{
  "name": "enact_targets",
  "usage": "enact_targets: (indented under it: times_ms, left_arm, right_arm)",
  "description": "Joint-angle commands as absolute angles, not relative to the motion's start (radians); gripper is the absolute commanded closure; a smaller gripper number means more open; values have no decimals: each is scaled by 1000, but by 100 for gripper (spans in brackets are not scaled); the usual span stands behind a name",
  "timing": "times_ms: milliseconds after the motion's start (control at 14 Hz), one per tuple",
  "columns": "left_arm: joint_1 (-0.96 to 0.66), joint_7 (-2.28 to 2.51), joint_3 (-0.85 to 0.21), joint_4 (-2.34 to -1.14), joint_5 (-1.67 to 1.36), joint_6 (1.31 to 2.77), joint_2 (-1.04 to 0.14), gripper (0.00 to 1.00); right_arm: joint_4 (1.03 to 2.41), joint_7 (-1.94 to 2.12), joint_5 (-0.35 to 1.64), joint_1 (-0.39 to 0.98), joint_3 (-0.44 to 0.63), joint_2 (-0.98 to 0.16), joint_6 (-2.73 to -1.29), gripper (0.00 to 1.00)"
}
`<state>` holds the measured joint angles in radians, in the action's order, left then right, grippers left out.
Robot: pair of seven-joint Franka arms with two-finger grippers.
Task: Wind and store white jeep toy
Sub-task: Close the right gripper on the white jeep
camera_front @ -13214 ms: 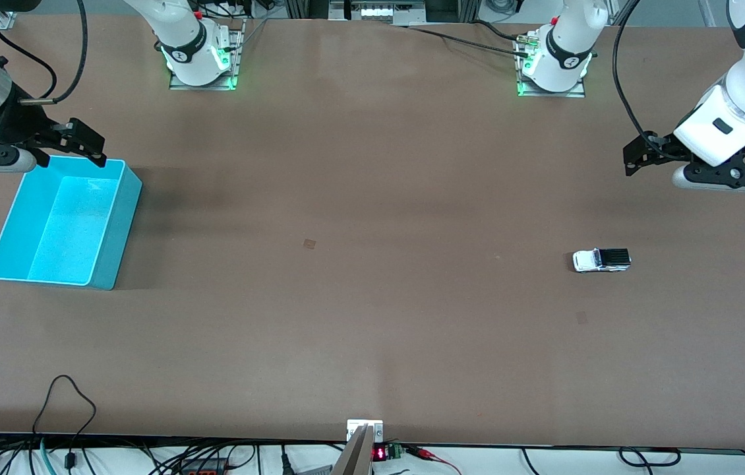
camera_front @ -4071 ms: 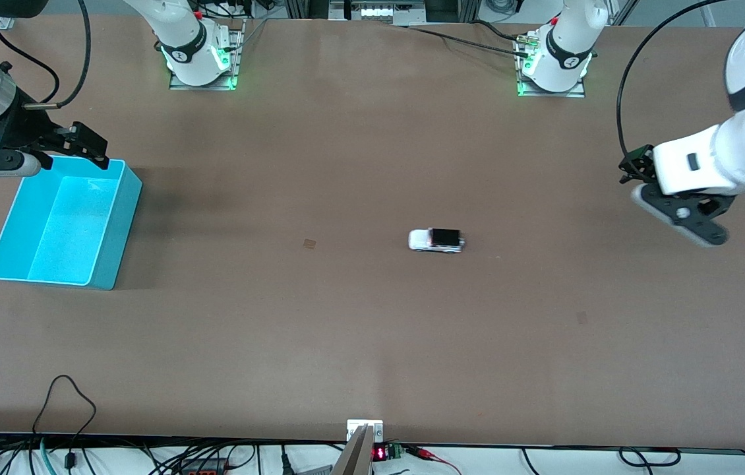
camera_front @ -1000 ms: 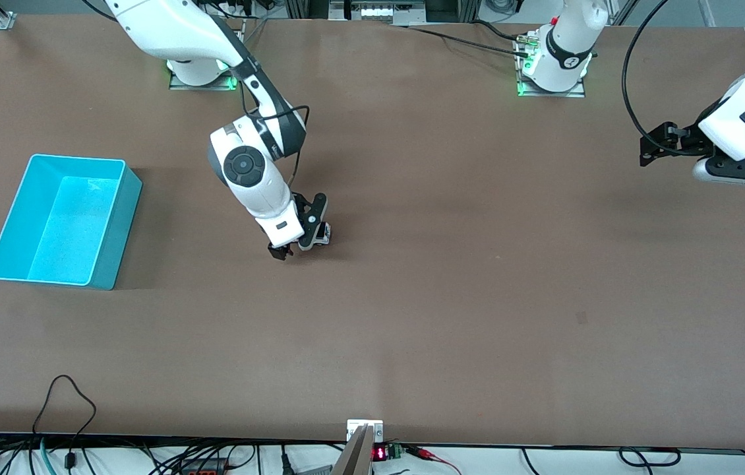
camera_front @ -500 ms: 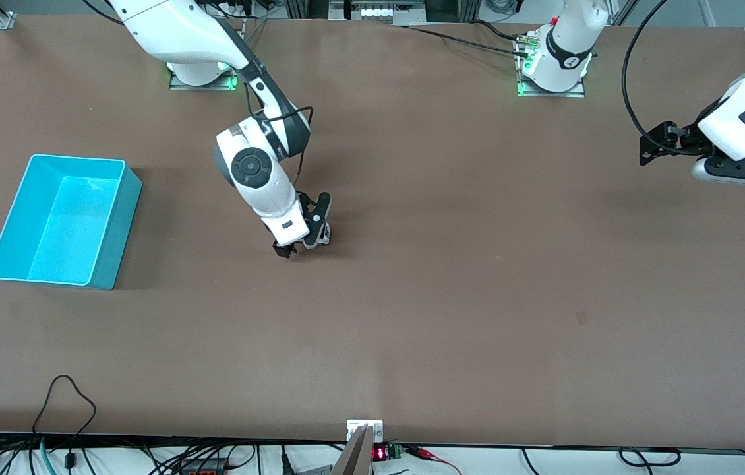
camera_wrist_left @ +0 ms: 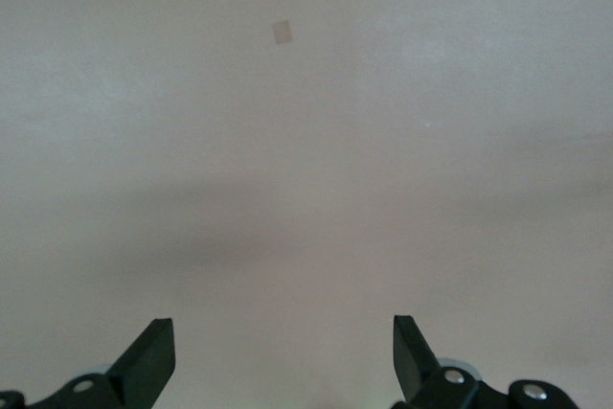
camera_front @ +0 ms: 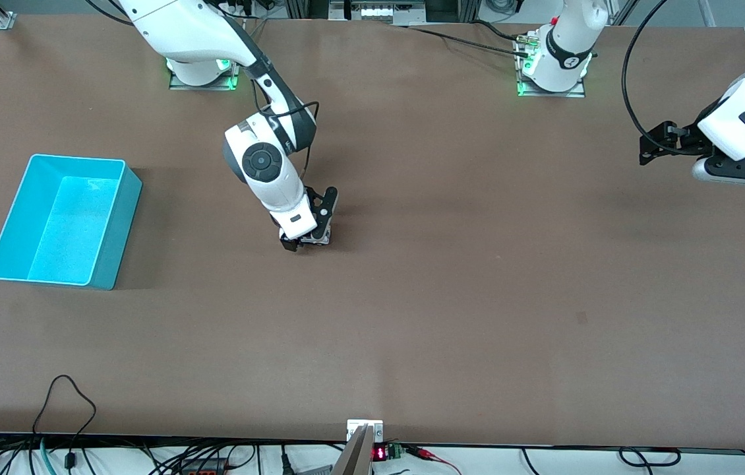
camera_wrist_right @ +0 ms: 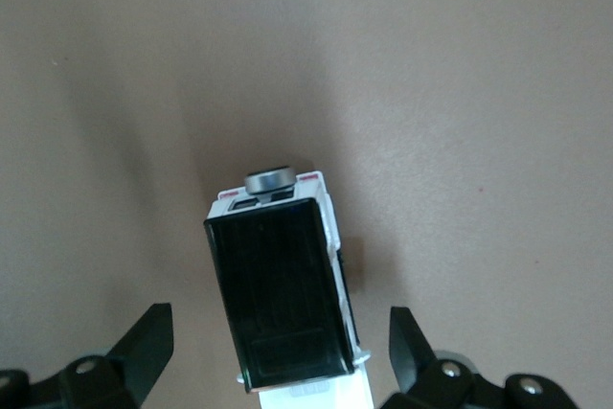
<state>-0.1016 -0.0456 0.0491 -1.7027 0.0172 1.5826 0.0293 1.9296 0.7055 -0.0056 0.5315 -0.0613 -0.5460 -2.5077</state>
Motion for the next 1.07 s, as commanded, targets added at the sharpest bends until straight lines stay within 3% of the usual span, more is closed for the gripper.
enact_targets:
  times_ms: [0, 71, 143, 214, 357, 571, 1000]
  left_arm:
    - [-104, -54, 54, -1710, 0, 1574, 43, 0]
    - [-104, -52, 54, -1710, 0, 1574, 43, 0]
    - [-104, -52, 54, -1710, 0, 1574, 43, 0]
    - [-104, -52, 55, -1710, 0, 1574, 43, 0]
    - [-104, -52, 54, -1710, 0, 1574, 43, 0]
    - [-104, -52, 55, -1712, 0, 1572, 43, 0]
    - [-103, -52, 55, -1710, 0, 1563, 43, 0]
  right_arm:
    - [1950, 696, 2, 534, -60, -548, -2540, 0]
    - [1950, 701, 0, 534, -58, -548, -2540, 5]
    - [1945, 713, -3, 534, -58, -546, -2539, 31]
    - [1945, 715, -3, 534, -58, -543, -2536, 65]
    - [1944, 707, -3, 534, -60, -538, -2533, 97]
    - [1934, 698, -3, 528, -55, -512, -2504, 100]
    - [1796, 534, -15, 529, 43, -384, -2074, 100]
